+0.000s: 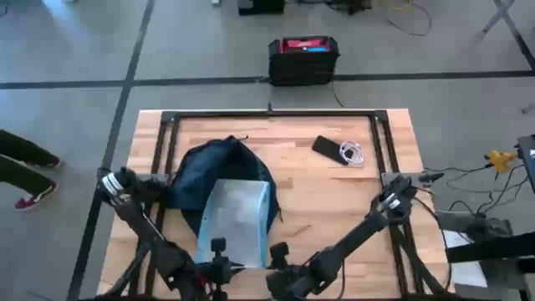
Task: Unpack backpack
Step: Close the white zip bag
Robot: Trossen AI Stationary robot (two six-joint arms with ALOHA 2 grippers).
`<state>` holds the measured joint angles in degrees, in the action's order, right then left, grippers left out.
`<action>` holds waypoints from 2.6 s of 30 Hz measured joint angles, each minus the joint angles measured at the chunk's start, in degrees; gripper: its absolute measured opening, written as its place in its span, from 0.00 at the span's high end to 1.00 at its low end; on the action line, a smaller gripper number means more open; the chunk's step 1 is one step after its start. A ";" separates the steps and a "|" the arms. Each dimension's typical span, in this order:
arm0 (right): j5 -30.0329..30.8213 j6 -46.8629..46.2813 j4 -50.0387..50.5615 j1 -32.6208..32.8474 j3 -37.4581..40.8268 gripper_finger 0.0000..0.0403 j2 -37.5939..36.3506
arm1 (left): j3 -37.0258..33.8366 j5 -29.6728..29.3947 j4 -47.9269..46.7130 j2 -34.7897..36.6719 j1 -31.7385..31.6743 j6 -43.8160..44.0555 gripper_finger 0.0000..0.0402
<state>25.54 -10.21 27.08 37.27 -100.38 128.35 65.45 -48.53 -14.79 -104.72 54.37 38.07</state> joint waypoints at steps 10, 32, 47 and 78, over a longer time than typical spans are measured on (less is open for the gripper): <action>4.97 -4.80 -0.47 -1.76 0.00 0.74 1.94 | 0.00 2.62 7.76 -3.71 0.00 -6.65 0.84; 2.78 -19.24 12.03 0.62 -5.86 0.95 1.47 | 15.08 -12.18 -1.83 -17.98 -0.75 -31.70 0.56; 2.76 -19.86 12.10 0.77 -5.79 0.95 1.47 | 19.47 -23.16 -7.35 -23.83 -2.64 -16.36 0.66; 2.74 -20.23 11.69 0.58 -5.73 0.95 1.47 | 20.79 -18.81 -21.64 -23.63 -2.77 -9.86 0.67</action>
<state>28.27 -30.43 38.77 37.84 -106.10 129.82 86.24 -67.33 -36.43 -128.35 51.60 28.21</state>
